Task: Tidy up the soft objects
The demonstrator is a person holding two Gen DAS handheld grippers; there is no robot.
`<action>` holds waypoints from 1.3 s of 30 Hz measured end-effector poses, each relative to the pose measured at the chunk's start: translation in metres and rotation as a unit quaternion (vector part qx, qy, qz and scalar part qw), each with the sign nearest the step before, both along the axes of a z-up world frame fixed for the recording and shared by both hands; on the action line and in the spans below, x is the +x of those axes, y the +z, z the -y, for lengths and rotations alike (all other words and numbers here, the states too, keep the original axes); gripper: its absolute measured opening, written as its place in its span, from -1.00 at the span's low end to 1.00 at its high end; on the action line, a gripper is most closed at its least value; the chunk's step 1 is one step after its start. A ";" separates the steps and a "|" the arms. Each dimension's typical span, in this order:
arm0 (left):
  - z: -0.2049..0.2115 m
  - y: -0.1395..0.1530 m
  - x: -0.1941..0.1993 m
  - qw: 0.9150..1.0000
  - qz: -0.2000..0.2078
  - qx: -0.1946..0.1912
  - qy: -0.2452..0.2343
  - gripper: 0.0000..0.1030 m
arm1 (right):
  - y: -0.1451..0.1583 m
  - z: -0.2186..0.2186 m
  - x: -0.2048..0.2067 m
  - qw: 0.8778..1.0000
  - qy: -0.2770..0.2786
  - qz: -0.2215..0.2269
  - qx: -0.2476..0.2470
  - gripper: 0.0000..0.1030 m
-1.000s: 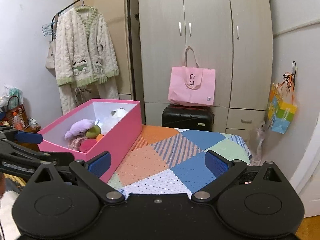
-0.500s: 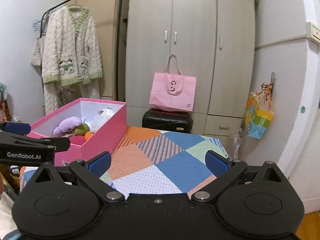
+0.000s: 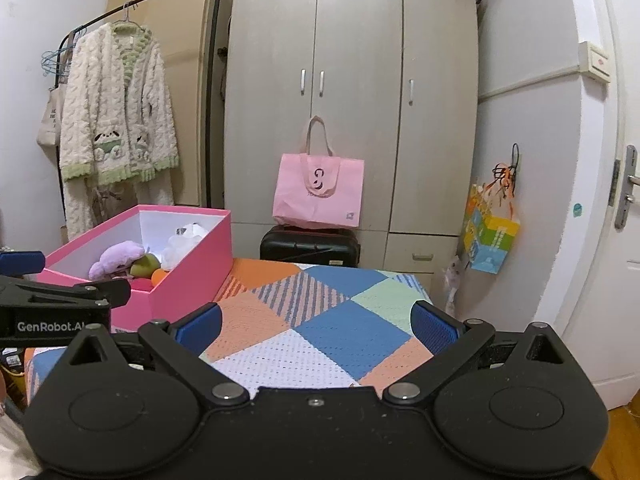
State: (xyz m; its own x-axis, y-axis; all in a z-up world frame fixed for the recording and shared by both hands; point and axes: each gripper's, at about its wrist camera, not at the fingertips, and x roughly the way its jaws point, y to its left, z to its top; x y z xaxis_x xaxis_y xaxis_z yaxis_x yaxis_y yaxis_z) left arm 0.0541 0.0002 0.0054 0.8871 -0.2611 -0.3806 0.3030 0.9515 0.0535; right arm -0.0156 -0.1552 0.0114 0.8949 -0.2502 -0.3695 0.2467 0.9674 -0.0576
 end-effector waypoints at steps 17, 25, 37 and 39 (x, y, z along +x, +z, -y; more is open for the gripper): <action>0.000 -0.005 -0.002 1.000 0.003 0.002 0.006 1.00 | -0.006 0.001 0.001 1.000 -0.024 -0.002 0.007 0.99; 0.001 -0.005 -0.003 1.000 0.012 0.002 0.009 1.00 | -0.005 0.000 0.001 1.000 -0.023 -0.002 0.004 0.99; 0.000 -0.004 -0.006 1.000 0.016 0.000 0.007 1.00 | -0.006 0.002 0.002 1.000 -0.019 -0.004 0.004 0.99; 0.000 -0.004 -0.006 1.000 0.013 0.000 0.005 1.00 | -0.007 0.002 0.002 1.000 -0.020 -0.005 0.005 0.99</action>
State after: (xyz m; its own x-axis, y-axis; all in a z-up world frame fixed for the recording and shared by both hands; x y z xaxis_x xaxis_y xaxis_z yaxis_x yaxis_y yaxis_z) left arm 0.0481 0.0000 0.0012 0.8997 -0.2514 -0.3568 0.2911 0.9547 0.0614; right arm -0.0138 -0.1570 0.0048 0.8807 -0.2819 -0.3806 0.2847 0.9573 -0.0502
